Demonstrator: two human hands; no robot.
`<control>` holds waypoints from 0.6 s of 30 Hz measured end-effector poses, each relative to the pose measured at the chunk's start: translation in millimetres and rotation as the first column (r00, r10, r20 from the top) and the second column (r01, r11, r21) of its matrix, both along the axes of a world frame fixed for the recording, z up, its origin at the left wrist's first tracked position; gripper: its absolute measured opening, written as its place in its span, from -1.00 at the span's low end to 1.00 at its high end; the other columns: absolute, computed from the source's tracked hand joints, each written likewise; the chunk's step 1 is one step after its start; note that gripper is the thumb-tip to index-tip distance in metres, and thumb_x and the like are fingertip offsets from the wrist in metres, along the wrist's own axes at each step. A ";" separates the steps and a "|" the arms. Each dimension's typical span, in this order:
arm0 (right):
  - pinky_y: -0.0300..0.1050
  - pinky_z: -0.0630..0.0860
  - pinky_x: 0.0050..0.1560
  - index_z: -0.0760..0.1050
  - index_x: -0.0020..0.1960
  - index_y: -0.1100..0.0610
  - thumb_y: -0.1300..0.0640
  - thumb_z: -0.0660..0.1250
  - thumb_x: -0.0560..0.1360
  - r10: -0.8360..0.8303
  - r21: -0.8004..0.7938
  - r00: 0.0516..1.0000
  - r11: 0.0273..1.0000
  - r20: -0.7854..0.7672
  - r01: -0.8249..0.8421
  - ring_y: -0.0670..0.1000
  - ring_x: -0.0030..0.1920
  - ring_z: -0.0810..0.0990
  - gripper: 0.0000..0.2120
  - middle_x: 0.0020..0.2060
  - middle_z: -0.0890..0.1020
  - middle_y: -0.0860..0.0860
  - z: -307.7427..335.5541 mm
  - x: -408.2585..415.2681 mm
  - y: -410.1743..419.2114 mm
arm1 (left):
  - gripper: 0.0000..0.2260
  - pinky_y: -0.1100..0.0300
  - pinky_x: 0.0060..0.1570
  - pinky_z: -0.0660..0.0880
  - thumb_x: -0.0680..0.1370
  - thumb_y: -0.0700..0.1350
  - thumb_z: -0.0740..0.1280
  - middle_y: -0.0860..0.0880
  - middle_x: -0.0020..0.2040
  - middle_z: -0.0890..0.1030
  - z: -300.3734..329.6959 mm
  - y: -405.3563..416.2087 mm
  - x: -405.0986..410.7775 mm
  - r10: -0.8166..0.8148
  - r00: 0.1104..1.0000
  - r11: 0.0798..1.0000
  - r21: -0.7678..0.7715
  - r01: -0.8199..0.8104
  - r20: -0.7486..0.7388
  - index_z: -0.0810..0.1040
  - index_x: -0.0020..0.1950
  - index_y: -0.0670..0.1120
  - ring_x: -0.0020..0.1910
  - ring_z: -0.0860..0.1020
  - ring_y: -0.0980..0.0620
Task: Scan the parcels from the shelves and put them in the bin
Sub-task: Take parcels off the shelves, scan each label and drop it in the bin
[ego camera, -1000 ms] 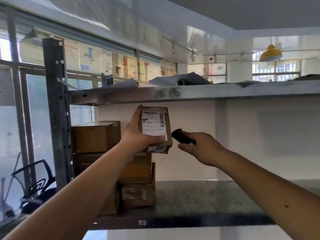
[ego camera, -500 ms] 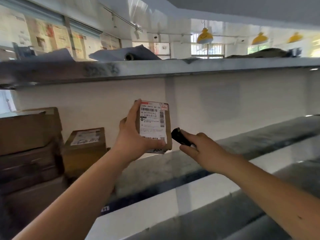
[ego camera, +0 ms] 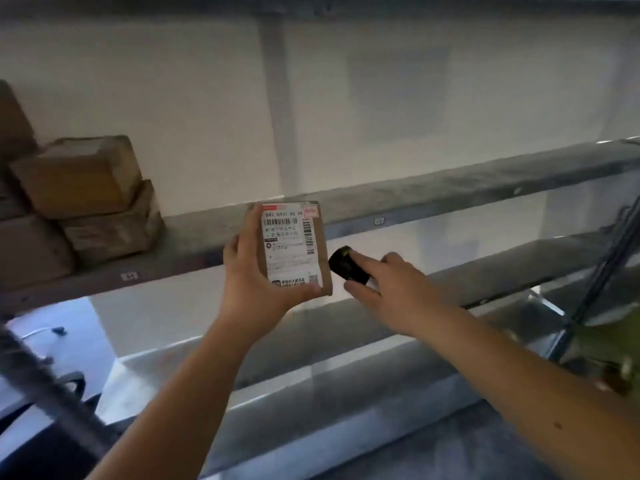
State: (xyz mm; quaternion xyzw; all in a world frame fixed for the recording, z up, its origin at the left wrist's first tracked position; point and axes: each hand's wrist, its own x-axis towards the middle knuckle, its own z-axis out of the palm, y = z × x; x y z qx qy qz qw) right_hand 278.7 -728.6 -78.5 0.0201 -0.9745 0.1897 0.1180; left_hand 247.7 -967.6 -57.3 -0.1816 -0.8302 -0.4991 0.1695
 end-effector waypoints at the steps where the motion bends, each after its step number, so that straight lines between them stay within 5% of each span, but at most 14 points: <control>1: 0.05 0.56 0.04 0.09 0.62 -0.30 -0.35 0.12 0.64 0.013 -0.015 0.999 1.000 0.033 -0.012 0.08 -0.03 0.50 -0.41 0.01 0.41 0.02 -11.0 6.8 6.0 | 0.30 0.12 0.42 0.31 0.16 0.09 0.78 0.05 0.51 0.26 -12.5 5.5 9.5 0.022 1.000 1.000 0.001 -0.022 0.014 -0.02 0.66 0.31 0.41 0.30 0.16; 7: 0.01 0.56 0.03 0.16 0.63 -0.24 -0.30 0.16 0.65 0.115 -0.155 0.986 0.983 0.119 -0.096 0.11 -0.02 0.55 -0.42 0.03 0.47 0.08 -80.8 50.8 27.2 | 0.24 0.46 0.25 0.33 0.21 0.04 0.76 0.06 0.50 0.22 -80.8 29.1 66.3 0.091 0.989 0.995 0.018 -0.094 0.114 0.00 0.65 0.29 0.29 0.34 0.27; 13: -0.08 0.44 -0.21 0.33 0.54 -0.24 -0.47 0.08 0.52 0.150 -0.373 0.969 0.925 0.198 -0.067 0.07 -0.17 0.56 -0.34 -0.15 0.52 0.06 -167.9 98.5 33.3 | 0.23 0.21 0.34 0.30 0.19 0.00 0.78 0.02 0.52 0.21 -146.9 36.6 121.5 0.191 0.941 0.981 -0.023 -0.192 0.281 0.01 0.57 0.43 0.35 0.32 0.14; 18: 0.05 0.62 0.14 0.30 0.53 -0.34 -0.41 0.17 0.55 0.202 -0.463 0.933 0.885 0.299 -0.044 0.01 0.10 0.64 -0.44 0.17 0.66 0.02 -193.7 137.8 33.9 | 0.24 0.21 0.36 0.29 0.19 0.03 0.76 -0.01 0.57 0.14 -194.8 31.9 150.0 0.267 0.904 0.963 -0.122 -0.239 0.335 0.01 0.63 0.34 0.35 0.24 0.18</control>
